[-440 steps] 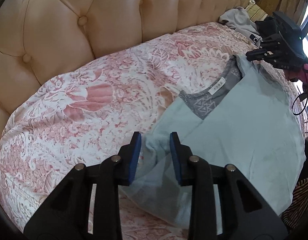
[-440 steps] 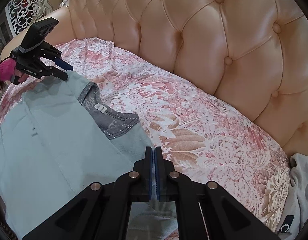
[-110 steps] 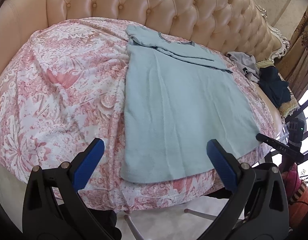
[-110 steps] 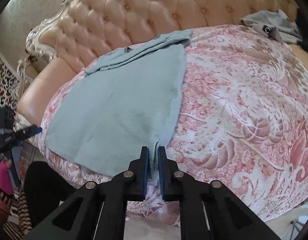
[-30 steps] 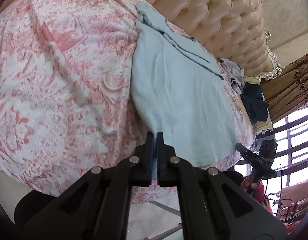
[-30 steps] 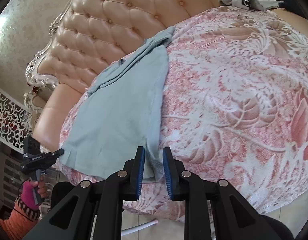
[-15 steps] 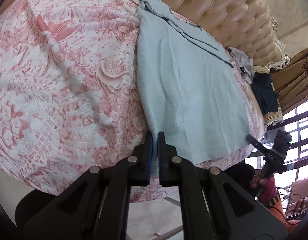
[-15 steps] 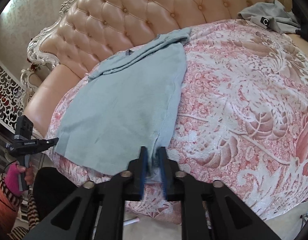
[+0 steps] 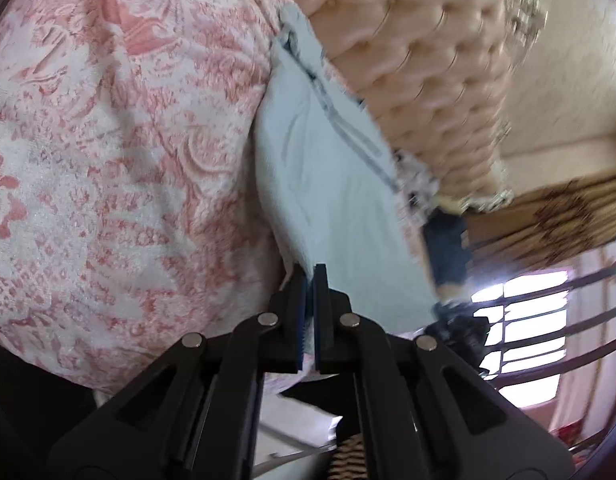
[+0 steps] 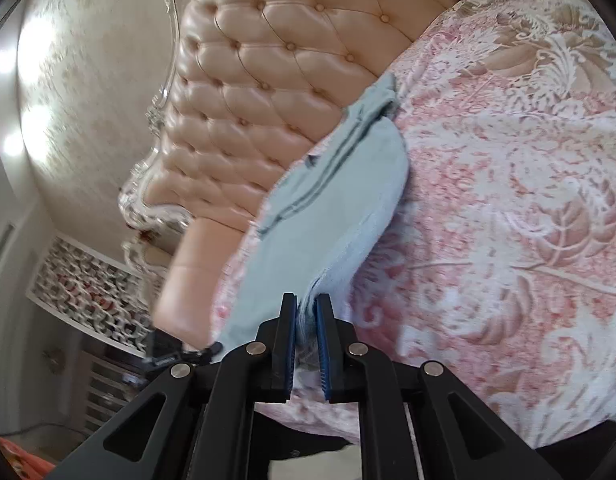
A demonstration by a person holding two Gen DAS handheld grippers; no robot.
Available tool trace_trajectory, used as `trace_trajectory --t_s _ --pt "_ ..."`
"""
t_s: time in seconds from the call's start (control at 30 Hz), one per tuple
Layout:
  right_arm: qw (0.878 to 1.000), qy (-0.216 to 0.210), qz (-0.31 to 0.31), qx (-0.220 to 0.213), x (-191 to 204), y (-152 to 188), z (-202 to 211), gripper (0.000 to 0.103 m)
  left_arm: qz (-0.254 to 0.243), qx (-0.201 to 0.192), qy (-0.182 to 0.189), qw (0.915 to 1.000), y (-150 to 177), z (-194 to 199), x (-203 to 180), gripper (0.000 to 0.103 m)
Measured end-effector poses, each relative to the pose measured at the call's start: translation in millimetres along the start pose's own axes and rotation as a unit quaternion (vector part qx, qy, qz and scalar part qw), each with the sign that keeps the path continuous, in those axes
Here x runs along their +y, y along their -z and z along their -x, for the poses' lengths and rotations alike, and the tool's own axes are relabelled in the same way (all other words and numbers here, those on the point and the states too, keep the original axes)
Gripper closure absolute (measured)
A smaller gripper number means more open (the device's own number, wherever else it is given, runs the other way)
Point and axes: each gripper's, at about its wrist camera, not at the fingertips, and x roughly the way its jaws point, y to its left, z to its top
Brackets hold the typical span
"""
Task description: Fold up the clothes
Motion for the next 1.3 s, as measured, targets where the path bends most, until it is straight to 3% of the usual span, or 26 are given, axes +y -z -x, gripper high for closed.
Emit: trace_trajectory --t_s 0.17,0.4,0.87,1.3 --pt "1.0 -0.015 0.003 -0.009 13 -11 -5 0.093 0.013 -0.027 0.038 0.9988 -13 13 -10 0.1" --pt "0.999 -0.02 0.017 -0.033 30 -45 -7 0.093 -0.002 -0.053 0.052 0.9972 -50 11 -46 0.1" --pt "0.996 0.061 0.042 -0.053 39 -150 -64 0.093 0.014 -0.115 0.01 0.9932 -150 -16 -68 0.1" --pt "0.991 0.128 0.04 -0.027 15 -230 -144 0.093 0.027 -0.12 -0.031 0.992 -234 -72 -71 0.1"
